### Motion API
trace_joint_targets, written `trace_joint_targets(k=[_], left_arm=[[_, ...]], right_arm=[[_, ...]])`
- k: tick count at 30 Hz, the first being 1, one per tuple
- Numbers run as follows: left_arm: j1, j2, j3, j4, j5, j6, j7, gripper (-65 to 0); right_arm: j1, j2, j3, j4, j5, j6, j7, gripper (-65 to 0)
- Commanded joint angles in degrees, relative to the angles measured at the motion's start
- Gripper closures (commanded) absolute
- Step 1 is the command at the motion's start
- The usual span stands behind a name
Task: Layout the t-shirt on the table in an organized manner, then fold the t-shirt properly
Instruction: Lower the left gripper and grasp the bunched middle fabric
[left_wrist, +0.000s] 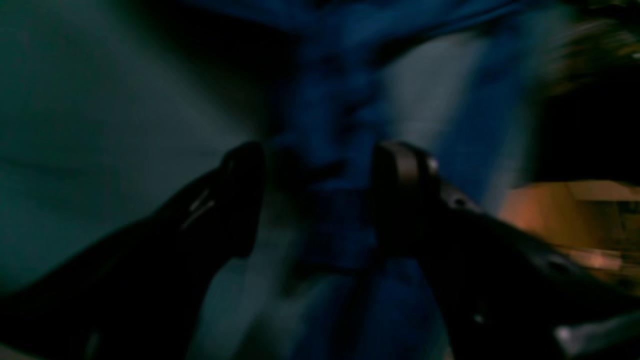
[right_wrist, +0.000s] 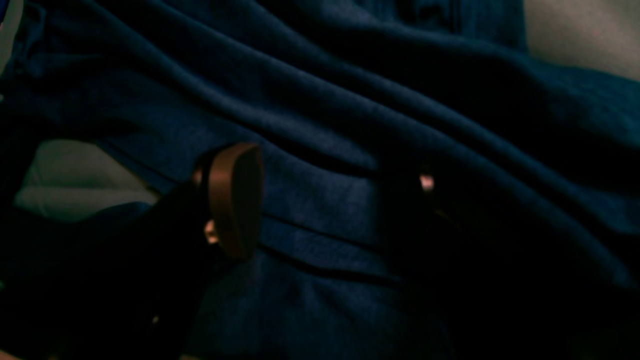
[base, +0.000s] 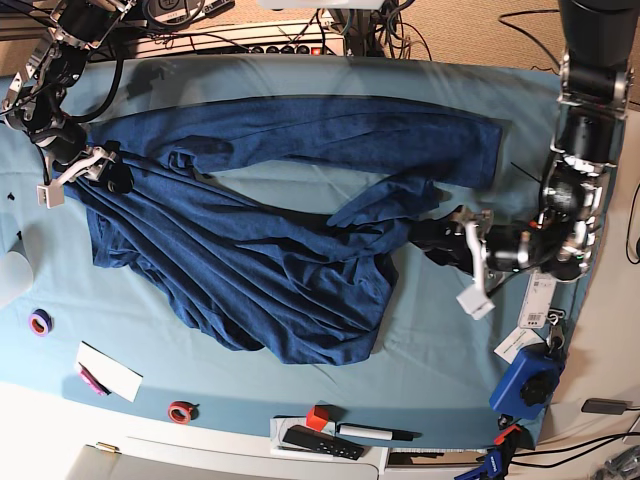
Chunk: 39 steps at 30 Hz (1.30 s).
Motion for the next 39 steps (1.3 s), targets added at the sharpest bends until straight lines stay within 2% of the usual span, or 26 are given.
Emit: trace_joint_targets(k=[1,3,8,10,15,18,21,26,32,36,39], left_arm=[[-1.4,0.6,-0.4,0.9,0.4,-0.4,-2.3,-34.5],[-1.4,2.5,-0.4,0.9,3.1,1.2,-3.5,-33.8],[-1.4,6.8,-0.4,0.9,3.5,1.1,-3.7,-31.2],[-1.4,8.9,-0.4,0.9,7.3,1.7,-4.7,-31.2],[-1.4,13.3,-0.4,0.8,19.4,6.6,-10.5,-31.2],[-1.4,14.9,-0.4,0.8,22.3,8.2,-12.6,-29.3],[-1.4,16.3,-0.4,0.8,22.4,8.2,-12.5,-28.9],[-2.4,17.1,-0.4,0.8,22.0,6.6,-12.7,-28.9],[-5.9,17.1,-0.4,0.7,21.8,6.5,-12.7,-28.9],[-6.8,17.1,-0.4,0.7,22.6,8.7,-12.8,-28.9],[-6.6,17.4,-0.4,0.4,28.0,11.1,-12.9,-28.9]], right_arm=[[0.5,1.3,0.3,0.7,1.2,0.1,1.4,-37.1],[0.5,1.3,0.3,0.8,1.2,0.1,1.4,-37.1],[0.5,1.3,0.3,0.8,1.2,0.1,1.4,-37.1],[0.5,1.3,0.3,0.8,1.2,0.1,1.4,-37.1],[0.5,1.3,0.3,0.8,1.2,0.1,1.4,-37.1],[0.5,1.3,0.3,0.7,1.2,0.1,1.4,-37.1],[0.5,1.3,0.3,0.8,1.2,0.1,1.4,-37.1],[0.5,1.3,0.3,0.7,1.2,0.1,1.4,-37.1],[0.5,1.3,0.3,0.8,1.2,0.1,1.4,-37.1],[0.5,1.3,0.3,0.7,1.2,0.1,1.4,-37.1],[0.5,1.3,0.3,0.7,1.2,0.1,1.4,-37.1]])
